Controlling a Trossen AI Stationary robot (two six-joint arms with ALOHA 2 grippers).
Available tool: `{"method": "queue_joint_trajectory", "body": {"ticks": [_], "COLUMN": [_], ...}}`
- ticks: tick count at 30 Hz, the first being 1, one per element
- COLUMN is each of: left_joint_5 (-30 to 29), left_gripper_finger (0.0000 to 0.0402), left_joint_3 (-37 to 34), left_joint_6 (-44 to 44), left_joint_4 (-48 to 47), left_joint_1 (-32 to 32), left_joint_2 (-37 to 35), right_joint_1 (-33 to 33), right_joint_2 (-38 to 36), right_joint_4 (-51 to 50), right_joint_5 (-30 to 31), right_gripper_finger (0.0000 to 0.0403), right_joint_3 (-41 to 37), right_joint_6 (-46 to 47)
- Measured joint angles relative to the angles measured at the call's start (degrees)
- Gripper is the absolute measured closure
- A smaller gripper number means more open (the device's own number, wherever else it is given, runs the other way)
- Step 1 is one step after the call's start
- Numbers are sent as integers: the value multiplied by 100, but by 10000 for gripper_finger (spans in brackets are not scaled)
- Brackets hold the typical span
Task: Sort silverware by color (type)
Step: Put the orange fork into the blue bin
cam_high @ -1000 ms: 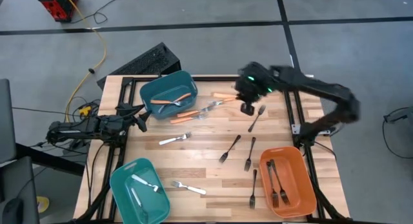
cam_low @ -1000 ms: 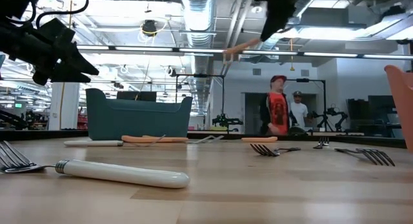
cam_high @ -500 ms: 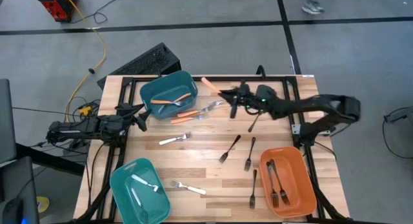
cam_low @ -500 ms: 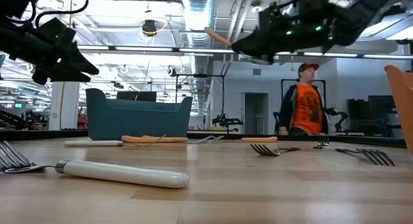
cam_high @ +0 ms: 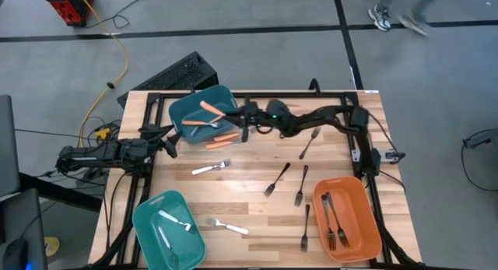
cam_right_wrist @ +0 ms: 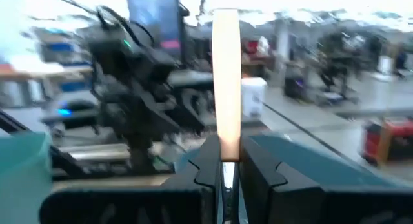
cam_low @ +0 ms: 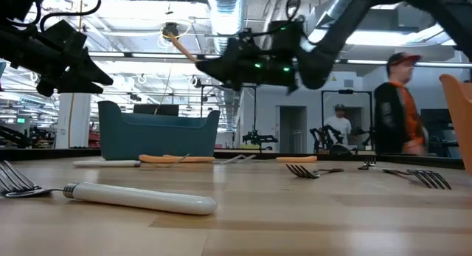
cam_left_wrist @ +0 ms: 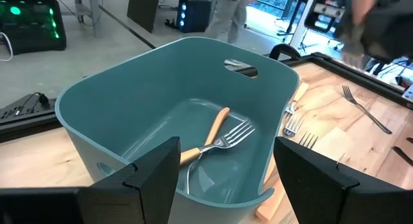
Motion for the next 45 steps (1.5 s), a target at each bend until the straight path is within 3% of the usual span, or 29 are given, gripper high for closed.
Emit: {"method": "queue_joint_trajectory", "body": {"ticks": [11, 16, 26, 45], "left_joint_5": [-132, -109, -112, -263], "left_gripper_finger": [167, 167, 167, 167], "left_joint_3": [0, 0, 0, 0], "left_joint_6": [4, 4, 4, -4], "left_joint_4": [0, -8, -46, -44], "left_joint_1": [-1, -1, 0, -1], "left_joint_2": [0, 1, 0, 0], "right_joint_1": [-26, -81, -301, -282], "right_joint_2": [1337, 1770, 1757, 1759], "right_joint_4": [-534, -691, -1312, -2433], "right_joint_5": [-653, -684, -595, 504], "right_gripper_finger": [341, 341, 341, 336], "right_joint_3": [2169, 2678, 2678, 2676], "right_joint_6": [299, 352, 523, 124]}}
